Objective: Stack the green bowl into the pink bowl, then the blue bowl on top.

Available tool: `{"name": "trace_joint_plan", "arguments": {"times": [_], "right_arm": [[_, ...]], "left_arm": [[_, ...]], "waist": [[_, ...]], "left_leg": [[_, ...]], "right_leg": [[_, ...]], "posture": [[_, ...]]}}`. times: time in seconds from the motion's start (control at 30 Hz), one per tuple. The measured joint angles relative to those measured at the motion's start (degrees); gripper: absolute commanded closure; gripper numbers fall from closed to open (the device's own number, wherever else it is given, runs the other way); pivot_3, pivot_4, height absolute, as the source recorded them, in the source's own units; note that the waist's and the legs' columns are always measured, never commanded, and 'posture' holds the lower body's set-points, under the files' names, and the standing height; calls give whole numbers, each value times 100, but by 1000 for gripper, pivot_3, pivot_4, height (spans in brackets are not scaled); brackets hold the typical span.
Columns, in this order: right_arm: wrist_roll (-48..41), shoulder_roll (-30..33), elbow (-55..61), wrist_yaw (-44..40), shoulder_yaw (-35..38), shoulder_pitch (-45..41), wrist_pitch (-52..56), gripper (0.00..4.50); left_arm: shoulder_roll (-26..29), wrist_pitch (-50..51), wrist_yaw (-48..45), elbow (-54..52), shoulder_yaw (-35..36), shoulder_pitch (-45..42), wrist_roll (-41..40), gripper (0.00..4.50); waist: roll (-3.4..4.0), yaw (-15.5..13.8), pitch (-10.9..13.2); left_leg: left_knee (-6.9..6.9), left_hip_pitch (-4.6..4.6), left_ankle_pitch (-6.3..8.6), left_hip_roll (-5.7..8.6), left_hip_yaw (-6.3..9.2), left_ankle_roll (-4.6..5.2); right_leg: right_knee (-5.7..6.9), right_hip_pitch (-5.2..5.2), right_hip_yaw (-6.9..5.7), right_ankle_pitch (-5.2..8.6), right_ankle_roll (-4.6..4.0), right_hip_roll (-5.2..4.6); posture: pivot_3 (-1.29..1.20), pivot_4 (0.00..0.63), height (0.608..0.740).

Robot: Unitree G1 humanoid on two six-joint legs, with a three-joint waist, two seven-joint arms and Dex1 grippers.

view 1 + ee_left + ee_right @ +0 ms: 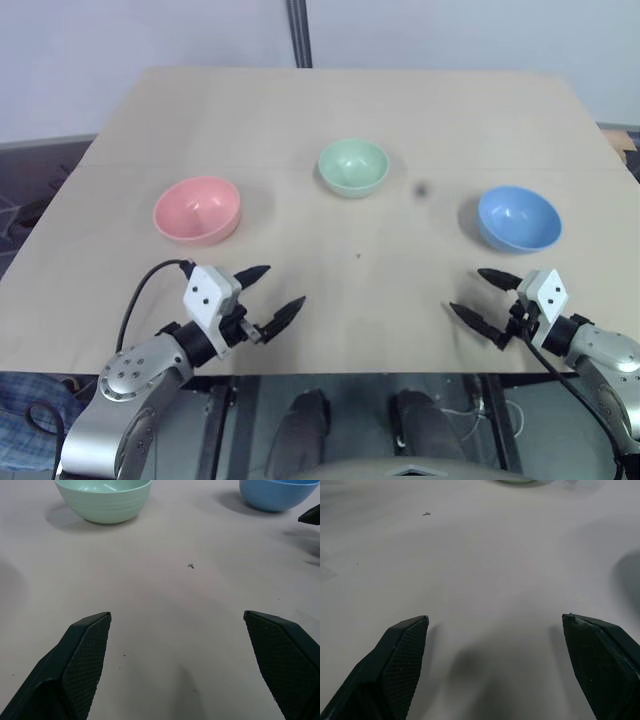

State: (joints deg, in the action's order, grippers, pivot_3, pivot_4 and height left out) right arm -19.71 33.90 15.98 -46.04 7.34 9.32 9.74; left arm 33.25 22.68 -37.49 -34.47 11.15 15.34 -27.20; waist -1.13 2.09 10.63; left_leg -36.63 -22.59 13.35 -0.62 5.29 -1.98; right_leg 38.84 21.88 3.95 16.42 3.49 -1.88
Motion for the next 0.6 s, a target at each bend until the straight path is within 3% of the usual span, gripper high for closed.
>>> {"name": "trace_joint_plan", "arguments": {"times": [0.6], "right_arm": [[10, 1, 0, -74, 0, -2, -24, 16]], "left_arm": [[-26, 2, 22, 0, -26, -98, 2, 0]], "waist": [[0, -2, -1]], "left_leg": [[-2, 7, 0, 0, 0, 0]], "right_leg": [[1, -7, 0, 0, 0, 0]], "posture": [[0, 150, 740]]}}
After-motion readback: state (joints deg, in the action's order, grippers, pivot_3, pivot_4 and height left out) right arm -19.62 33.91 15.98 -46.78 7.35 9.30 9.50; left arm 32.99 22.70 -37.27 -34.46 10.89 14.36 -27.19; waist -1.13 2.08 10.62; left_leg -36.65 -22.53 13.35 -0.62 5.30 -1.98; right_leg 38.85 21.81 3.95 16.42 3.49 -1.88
